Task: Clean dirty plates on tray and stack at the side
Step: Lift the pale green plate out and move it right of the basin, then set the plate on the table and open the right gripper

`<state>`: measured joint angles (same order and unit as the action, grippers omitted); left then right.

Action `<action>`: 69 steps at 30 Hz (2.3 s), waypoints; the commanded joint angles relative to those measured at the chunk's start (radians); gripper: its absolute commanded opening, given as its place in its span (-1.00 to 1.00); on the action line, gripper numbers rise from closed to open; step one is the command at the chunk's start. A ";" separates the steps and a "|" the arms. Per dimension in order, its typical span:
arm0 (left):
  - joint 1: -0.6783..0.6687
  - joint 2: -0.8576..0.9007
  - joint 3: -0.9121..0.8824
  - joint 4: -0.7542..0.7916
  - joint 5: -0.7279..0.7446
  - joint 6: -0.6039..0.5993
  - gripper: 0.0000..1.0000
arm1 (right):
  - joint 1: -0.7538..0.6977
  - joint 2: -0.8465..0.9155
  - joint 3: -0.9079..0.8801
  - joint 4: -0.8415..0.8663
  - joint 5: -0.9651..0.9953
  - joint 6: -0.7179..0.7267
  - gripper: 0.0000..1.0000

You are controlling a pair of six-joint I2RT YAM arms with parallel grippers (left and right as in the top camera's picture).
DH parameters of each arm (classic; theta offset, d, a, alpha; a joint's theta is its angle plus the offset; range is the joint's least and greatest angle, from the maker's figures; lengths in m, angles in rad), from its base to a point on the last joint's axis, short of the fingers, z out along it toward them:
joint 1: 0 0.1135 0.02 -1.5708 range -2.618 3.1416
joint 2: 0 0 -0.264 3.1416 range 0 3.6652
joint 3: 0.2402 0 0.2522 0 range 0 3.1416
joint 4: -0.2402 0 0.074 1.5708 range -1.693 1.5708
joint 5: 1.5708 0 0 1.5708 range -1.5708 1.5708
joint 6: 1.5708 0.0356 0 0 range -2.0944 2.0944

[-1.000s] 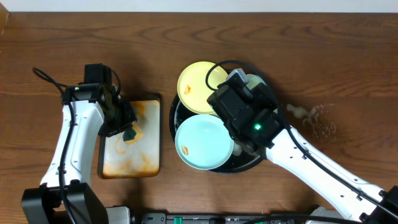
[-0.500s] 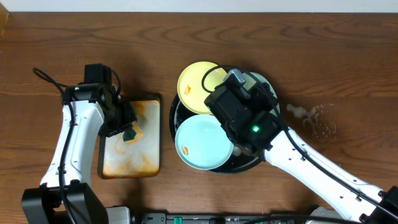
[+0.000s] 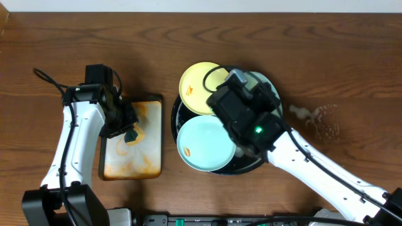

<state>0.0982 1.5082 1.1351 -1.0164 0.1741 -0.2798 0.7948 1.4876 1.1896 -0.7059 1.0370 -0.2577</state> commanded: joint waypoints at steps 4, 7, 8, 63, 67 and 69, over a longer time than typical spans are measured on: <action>0.006 -0.004 -0.008 -0.003 -0.001 0.017 -0.83 | -0.234 -0.020 0.009 -0.045 -0.245 0.260 -0.98; 0.006 -0.004 -0.008 -0.003 -0.002 0.018 -0.83 | -0.378 -0.023 0.009 -0.058 -0.450 0.312 -0.99; 0.006 -0.004 -0.008 -0.002 -0.001 0.018 -0.83 | -0.422 -0.023 0.009 -0.058 -0.511 0.323 -0.98; 0.006 -0.004 -0.008 -0.016 0.002 0.018 -0.82 | -1.263 0.303 -0.137 0.212 -1.128 0.474 -0.98; 0.006 -0.004 -0.008 -0.016 0.002 0.018 -0.82 | -1.297 0.259 -0.137 0.220 -1.120 0.474 -0.98; 0.006 -0.004 -0.008 -0.014 0.002 0.018 -0.82 | -1.300 0.245 -0.137 0.219 -1.078 0.474 -0.98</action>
<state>0.0982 1.5082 1.1351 -1.0279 0.1776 -0.2798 -0.4938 1.7863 1.0523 -0.4892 -0.1001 0.2008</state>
